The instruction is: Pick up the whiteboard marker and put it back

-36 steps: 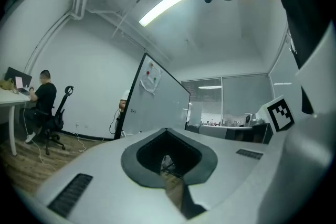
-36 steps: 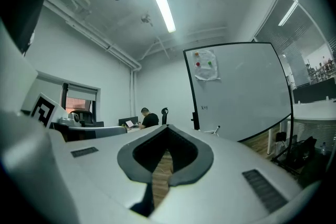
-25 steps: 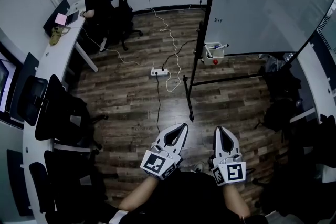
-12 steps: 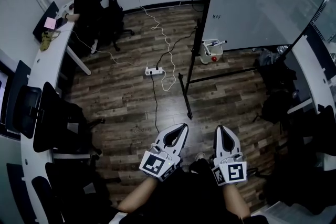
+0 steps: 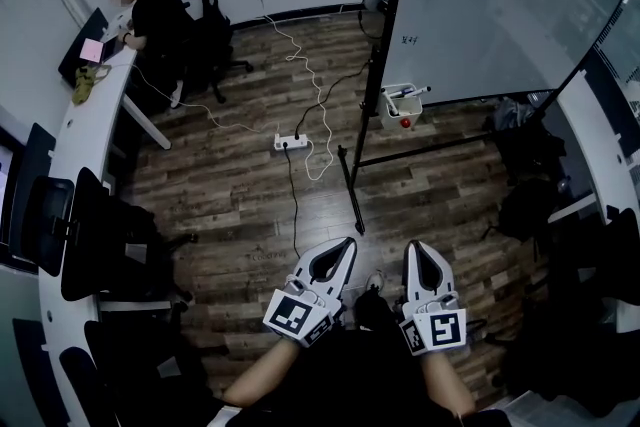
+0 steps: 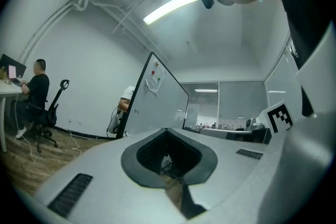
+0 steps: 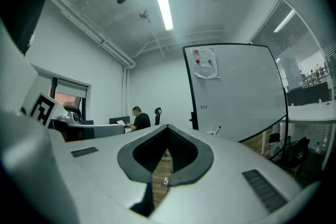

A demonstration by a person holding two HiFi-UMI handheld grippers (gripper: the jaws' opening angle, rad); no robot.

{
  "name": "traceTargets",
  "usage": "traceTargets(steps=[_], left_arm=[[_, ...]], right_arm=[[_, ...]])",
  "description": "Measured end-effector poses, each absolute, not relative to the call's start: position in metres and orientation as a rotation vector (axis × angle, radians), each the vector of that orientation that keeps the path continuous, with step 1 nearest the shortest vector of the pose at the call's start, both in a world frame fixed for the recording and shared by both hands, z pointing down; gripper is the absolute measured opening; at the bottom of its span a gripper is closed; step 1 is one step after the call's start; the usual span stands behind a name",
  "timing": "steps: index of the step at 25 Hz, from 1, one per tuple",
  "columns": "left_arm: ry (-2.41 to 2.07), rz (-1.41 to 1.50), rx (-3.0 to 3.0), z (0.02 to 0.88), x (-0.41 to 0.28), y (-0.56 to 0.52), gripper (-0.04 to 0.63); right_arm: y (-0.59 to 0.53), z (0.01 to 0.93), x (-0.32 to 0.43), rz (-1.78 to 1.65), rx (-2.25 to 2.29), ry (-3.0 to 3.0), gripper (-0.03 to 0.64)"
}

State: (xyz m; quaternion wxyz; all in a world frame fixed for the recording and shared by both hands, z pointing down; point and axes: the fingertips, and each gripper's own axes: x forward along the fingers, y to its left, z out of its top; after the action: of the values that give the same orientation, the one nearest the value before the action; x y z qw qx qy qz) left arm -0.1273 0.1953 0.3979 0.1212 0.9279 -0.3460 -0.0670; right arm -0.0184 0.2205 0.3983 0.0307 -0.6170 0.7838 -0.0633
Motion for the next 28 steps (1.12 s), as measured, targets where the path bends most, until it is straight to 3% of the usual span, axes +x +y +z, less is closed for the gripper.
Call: traceTargets(steps=[28], left_arm=[[-1.145,-0.131,2.652,0.403,-0.026,0.082,0.008]], right_arm=[[0.098,0.398,0.075,-0.223,-1.724,2.514,0.014]])
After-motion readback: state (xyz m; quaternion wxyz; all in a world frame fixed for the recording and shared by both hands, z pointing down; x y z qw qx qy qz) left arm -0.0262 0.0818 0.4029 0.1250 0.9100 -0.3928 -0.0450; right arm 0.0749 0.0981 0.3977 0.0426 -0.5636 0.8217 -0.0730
